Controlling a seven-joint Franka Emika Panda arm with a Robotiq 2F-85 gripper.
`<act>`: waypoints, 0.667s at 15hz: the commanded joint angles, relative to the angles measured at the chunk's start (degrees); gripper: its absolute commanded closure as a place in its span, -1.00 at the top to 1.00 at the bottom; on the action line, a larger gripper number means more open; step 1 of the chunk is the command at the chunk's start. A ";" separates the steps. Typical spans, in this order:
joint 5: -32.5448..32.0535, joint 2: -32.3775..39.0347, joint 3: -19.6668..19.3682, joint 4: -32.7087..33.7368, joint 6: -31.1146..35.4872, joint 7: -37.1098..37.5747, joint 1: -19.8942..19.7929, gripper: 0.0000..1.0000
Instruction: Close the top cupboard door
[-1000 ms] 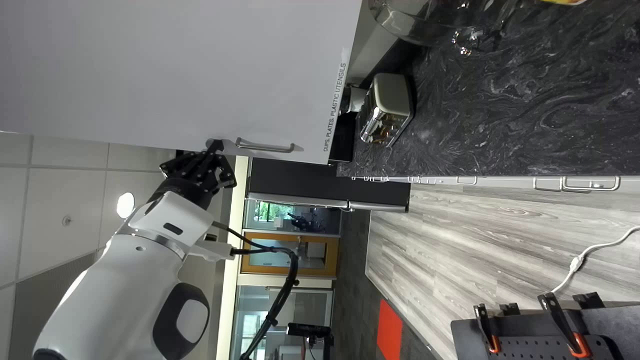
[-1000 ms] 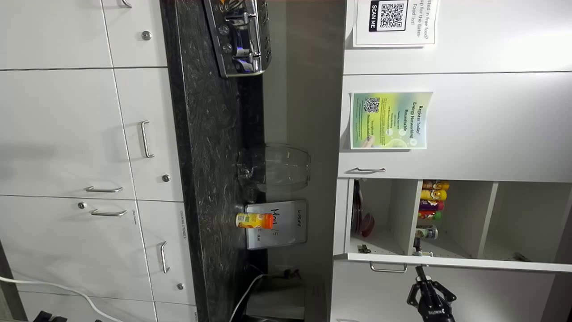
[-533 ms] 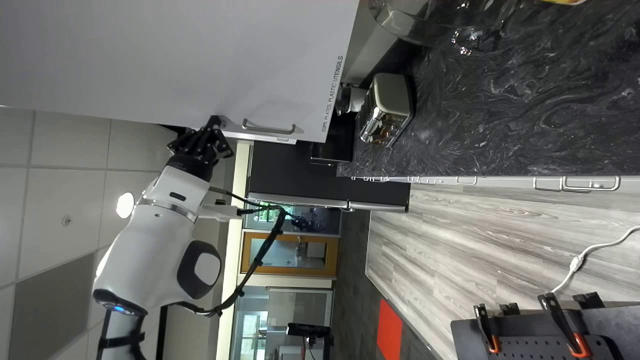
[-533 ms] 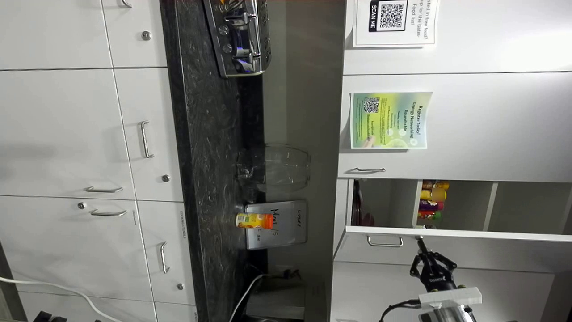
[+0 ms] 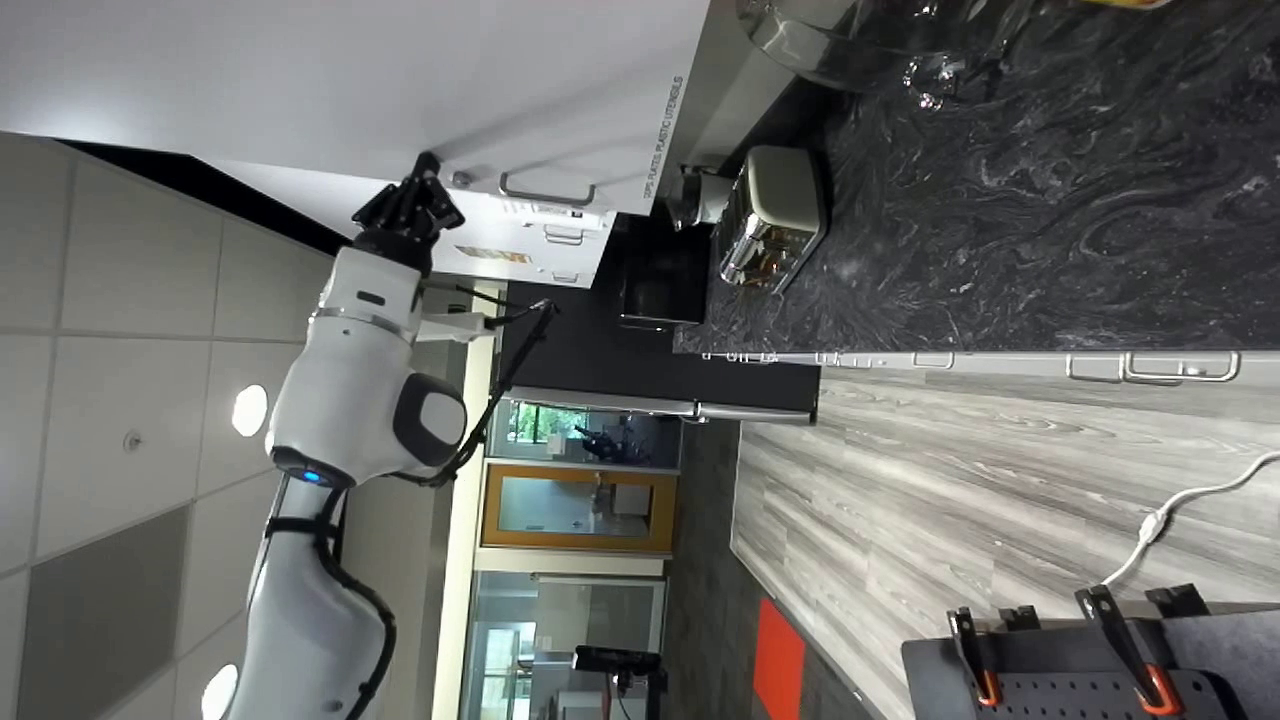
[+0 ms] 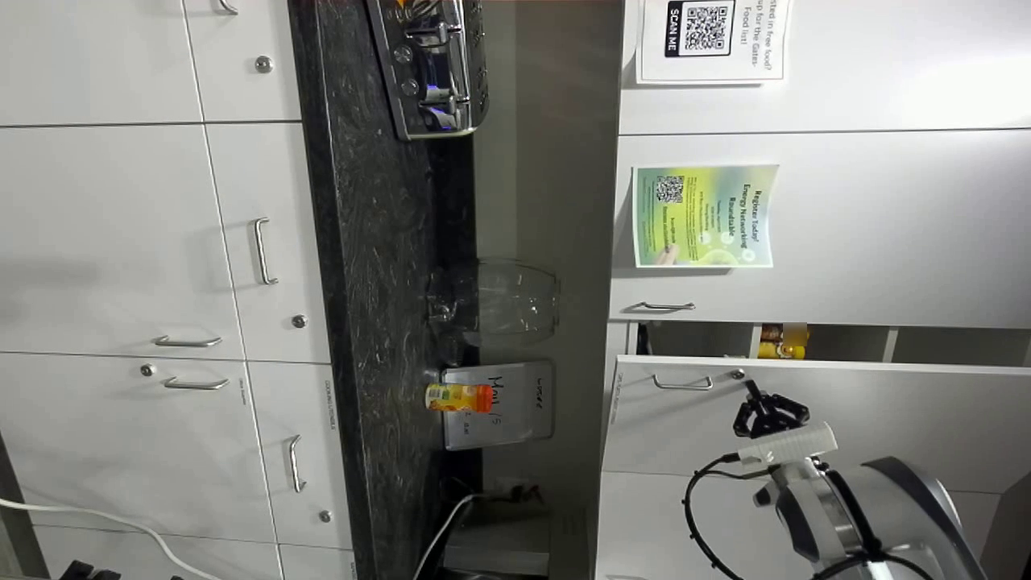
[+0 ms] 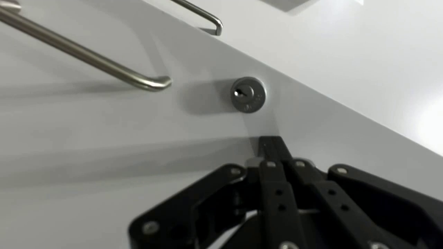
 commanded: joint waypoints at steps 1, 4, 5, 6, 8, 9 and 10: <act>0.36 12.72 -4.10 13.74 0.77 -0.46 2.08 -1.00; -0.10 20.42 -4.93 20.89 -0.18 1.37 0.50 -1.00; -0.33 22.38 -5.23 22.70 -0.47 2.02 0.01 -1.00; -0.45 24.11 -5.51 24.47 -0.48 2.33 -0.36 -1.00; -0.73 26.88 -6.24 27.11 -0.70 2.94 -1.00 -1.00; -0.80 28.06 -6.66 28.20 -0.71 3.15 -1.15 -1.00; -4.64 28.79 -0.54 28.66 -0.35 6.31 -7.58 -1.00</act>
